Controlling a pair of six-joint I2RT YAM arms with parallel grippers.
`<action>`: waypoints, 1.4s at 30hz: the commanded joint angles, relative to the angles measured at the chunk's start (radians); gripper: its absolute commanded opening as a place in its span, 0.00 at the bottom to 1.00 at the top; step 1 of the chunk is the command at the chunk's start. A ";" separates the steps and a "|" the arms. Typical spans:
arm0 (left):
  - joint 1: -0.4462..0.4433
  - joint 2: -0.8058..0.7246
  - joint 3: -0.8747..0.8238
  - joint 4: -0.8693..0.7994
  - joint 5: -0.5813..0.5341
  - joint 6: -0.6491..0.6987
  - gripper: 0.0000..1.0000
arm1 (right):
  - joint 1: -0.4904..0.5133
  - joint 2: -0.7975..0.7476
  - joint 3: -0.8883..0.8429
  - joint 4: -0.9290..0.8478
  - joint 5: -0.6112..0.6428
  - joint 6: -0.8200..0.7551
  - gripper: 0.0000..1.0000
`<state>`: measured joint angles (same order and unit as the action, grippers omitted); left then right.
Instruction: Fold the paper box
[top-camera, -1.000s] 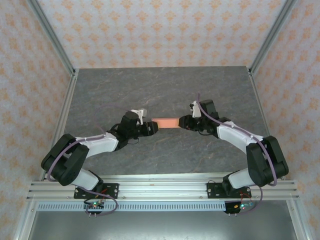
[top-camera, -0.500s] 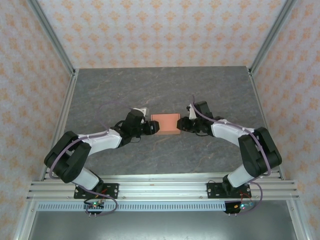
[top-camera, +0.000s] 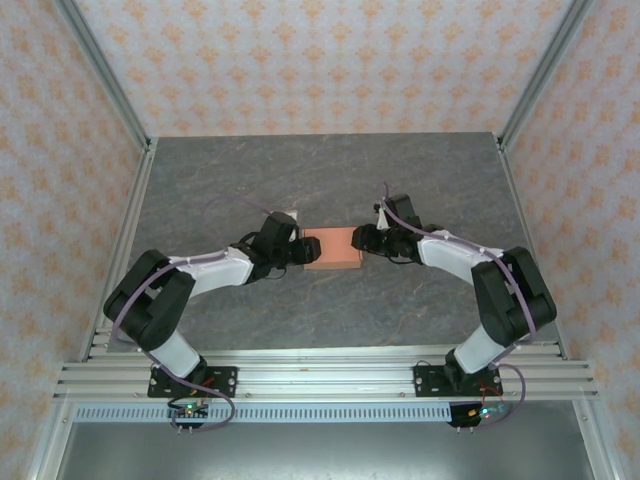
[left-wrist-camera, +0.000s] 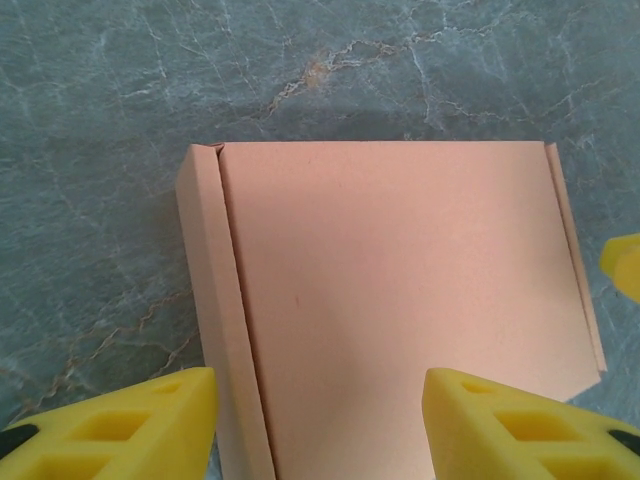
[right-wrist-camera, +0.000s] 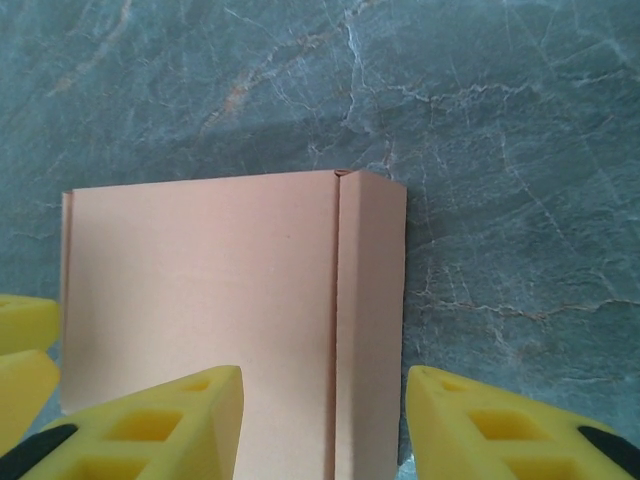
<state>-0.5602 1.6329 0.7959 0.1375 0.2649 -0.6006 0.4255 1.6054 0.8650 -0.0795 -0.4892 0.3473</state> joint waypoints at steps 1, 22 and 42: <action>0.009 0.034 0.052 -0.014 0.020 -0.002 0.56 | 0.009 0.032 0.037 0.025 -0.012 0.028 0.46; 0.132 0.228 0.322 -0.080 0.010 0.033 0.59 | -0.059 0.223 0.331 -0.095 0.100 -0.017 0.47; 0.196 -0.544 -0.150 -0.036 -0.631 0.322 0.79 | -0.069 -0.448 0.031 -0.162 0.956 -0.304 0.71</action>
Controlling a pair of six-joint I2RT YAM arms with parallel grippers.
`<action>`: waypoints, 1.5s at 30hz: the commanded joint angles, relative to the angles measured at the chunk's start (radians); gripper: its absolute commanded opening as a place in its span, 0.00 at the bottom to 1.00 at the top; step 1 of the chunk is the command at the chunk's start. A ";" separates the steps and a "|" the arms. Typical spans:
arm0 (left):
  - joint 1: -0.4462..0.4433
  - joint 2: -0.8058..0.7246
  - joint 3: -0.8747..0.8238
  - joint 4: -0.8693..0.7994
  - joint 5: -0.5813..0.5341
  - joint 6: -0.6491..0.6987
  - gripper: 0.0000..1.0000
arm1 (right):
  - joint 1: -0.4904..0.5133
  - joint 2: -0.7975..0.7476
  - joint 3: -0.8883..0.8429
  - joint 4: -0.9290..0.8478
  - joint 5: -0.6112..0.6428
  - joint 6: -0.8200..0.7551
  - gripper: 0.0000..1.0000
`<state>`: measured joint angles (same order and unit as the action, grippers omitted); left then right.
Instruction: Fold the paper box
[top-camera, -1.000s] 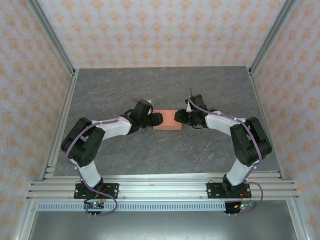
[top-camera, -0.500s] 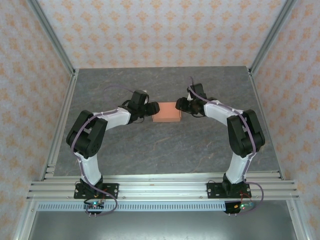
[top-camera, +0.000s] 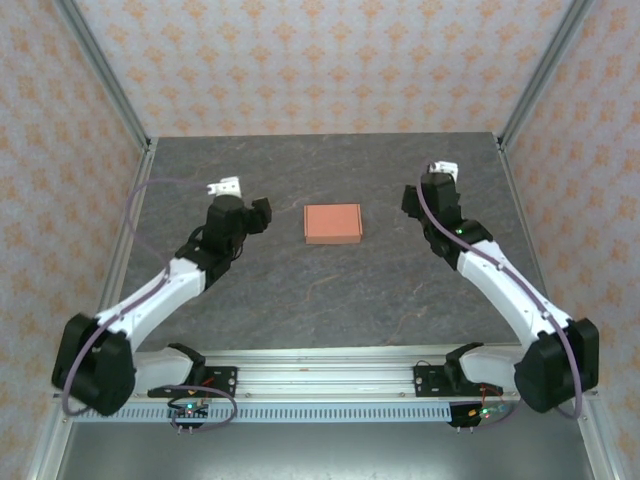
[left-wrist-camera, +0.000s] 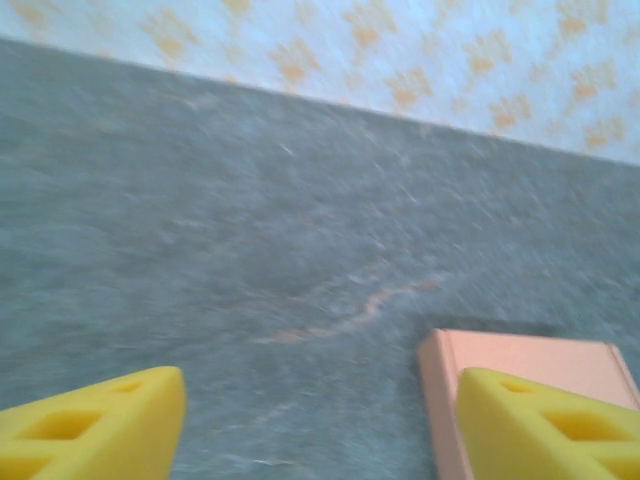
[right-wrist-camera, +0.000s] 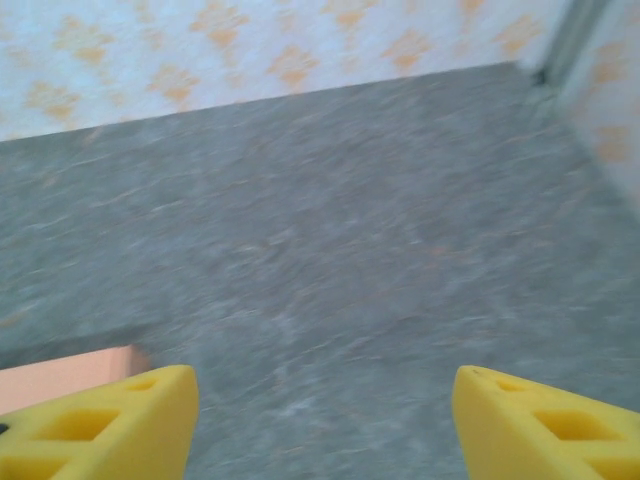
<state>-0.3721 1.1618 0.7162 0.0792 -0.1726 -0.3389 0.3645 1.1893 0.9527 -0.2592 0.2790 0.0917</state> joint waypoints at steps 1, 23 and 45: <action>0.012 -0.118 -0.098 0.028 -0.226 0.068 0.84 | -0.013 -0.055 -0.081 0.033 0.202 -0.048 0.74; 0.325 -0.040 -0.320 0.355 -0.118 0.279 1.00 | -0.103 0.037 -0.437 0.535 0.334 -0.065 0.99; 0.329 0.335 -0.294 0.671 0.081 0.351 1.00 | -0.245 0.278 -0.604 1.129 -0.039 -0.170 0.99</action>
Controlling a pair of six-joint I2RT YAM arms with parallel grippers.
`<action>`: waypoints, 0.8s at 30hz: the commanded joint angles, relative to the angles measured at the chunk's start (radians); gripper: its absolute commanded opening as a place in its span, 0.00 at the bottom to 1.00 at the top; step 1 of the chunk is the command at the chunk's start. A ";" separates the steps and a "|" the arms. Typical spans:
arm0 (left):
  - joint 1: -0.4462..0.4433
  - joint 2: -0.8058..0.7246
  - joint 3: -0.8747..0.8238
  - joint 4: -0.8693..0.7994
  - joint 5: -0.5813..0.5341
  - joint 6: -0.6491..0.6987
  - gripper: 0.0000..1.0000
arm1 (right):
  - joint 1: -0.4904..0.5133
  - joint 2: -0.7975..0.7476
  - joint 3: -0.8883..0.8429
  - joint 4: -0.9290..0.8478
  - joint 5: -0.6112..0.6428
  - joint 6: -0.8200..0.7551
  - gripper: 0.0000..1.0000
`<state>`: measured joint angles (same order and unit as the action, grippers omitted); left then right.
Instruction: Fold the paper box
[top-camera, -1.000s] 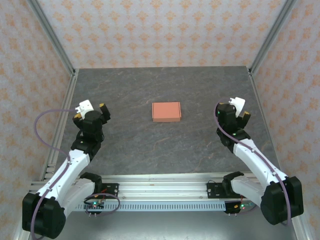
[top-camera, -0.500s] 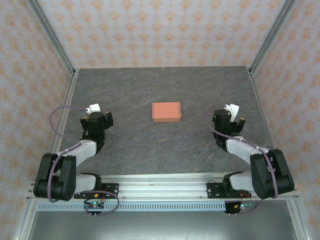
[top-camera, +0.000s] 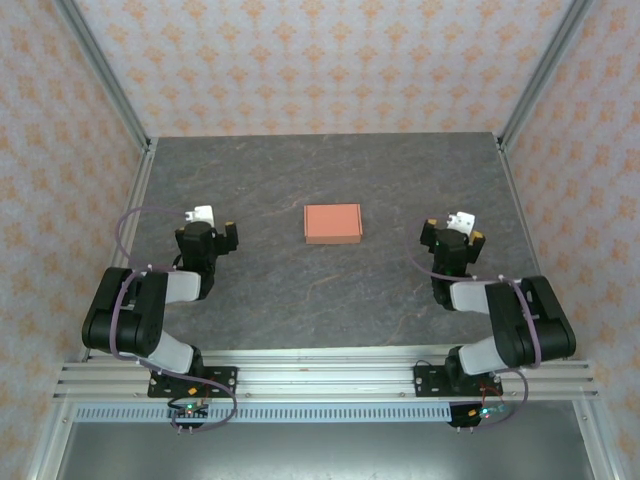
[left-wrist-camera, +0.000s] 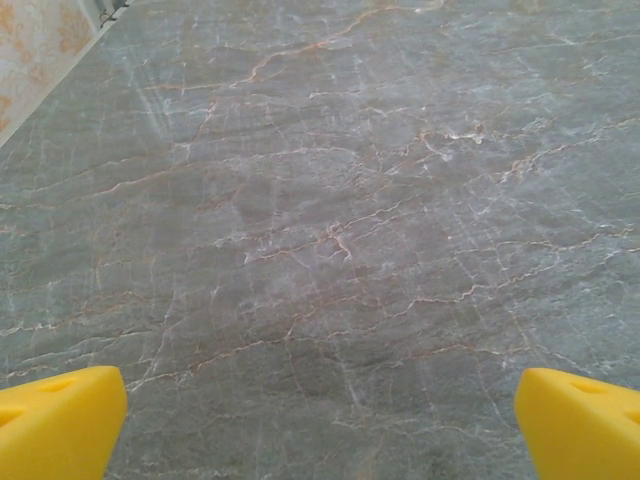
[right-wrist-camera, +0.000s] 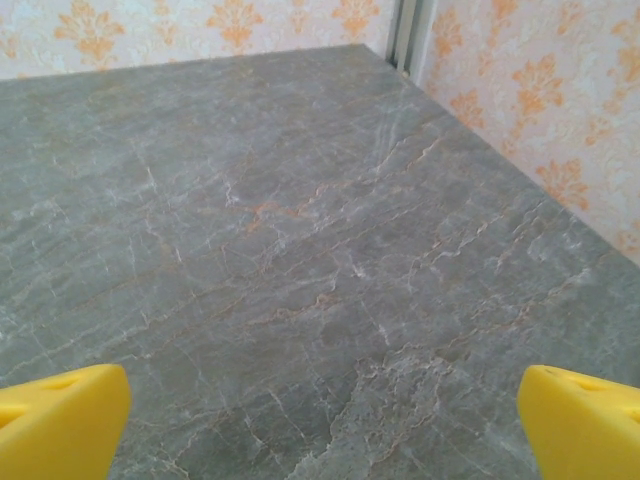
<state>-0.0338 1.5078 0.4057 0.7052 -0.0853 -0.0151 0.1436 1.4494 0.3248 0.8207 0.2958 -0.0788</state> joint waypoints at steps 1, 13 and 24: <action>-0.009 -0.011 0.016 0.045 -0.006 0.026 1.00 | -0.042 0.020 0.038 0.019 -0.076 0.021 0.99; -0.009 -0.011 0.017 0.043 -0.005 0.026 1.00 | -0.087 0.071 0.082 -0.024 -0.118 0.054 0.99; -0.009 -0.011 0.017 0.044 -0.005 0.026 1.00 | -0.087 0.070 0.084 -0.026 -0.118 0.054 0.99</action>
